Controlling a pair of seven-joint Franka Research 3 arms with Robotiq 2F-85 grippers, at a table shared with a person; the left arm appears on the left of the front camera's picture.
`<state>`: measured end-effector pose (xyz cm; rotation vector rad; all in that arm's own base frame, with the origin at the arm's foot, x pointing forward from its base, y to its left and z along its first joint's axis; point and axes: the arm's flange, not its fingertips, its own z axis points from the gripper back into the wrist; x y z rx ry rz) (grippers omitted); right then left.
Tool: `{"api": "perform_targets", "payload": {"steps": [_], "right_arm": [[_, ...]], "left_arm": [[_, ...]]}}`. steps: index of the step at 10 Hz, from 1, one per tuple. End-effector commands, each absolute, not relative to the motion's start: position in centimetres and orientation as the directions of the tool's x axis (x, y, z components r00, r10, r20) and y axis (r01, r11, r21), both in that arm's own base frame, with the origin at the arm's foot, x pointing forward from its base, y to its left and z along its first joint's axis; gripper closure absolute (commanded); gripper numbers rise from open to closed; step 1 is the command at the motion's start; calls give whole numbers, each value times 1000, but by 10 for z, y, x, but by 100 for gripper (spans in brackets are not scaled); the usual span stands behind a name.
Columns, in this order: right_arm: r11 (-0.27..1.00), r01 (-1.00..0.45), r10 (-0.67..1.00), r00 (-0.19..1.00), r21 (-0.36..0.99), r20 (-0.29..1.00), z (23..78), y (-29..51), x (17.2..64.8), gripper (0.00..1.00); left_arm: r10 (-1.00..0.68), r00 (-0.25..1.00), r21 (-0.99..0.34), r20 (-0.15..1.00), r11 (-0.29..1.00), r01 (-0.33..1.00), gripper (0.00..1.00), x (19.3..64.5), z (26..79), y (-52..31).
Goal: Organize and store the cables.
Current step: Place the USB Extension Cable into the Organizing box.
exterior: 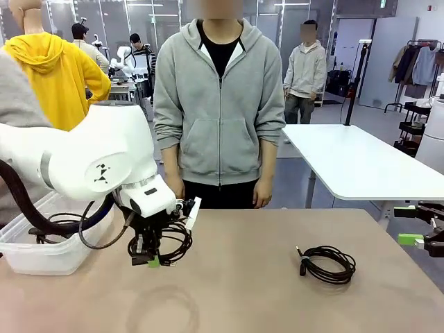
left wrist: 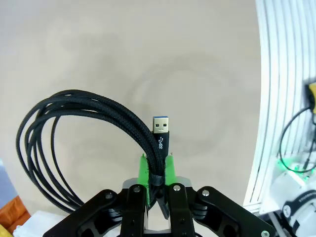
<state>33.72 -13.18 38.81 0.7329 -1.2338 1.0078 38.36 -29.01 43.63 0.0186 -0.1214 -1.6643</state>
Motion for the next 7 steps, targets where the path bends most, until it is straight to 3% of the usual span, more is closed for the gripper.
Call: {"api": "perform_targets", "payload": {"steps": [1, 5, 6, 7], "right_arm": [[400, -914, 215, 21, -68, 976, 389, -130, 339, 0], [400, -914, 215, 21, -68, 976, 389, -130, 339, 0], [400, -914, 215, 21, -68, 976, 389, -130, 339, 0], [400, -914, 215, 21, -68, 976, 389, -130, 339, 0]], "left_arm": [[-994, -76, 80, 73, -70, 994, 96, 387, 425, -289], [-994, -76, 80, 73, -70, 994, 96, 387, 425, -289], [-995, -85, 69, 57, -81, 994, 86, 387, 426, -288], [-986, -168, 153, 12, -164, 975, 86, 390, 434, -274]]}}
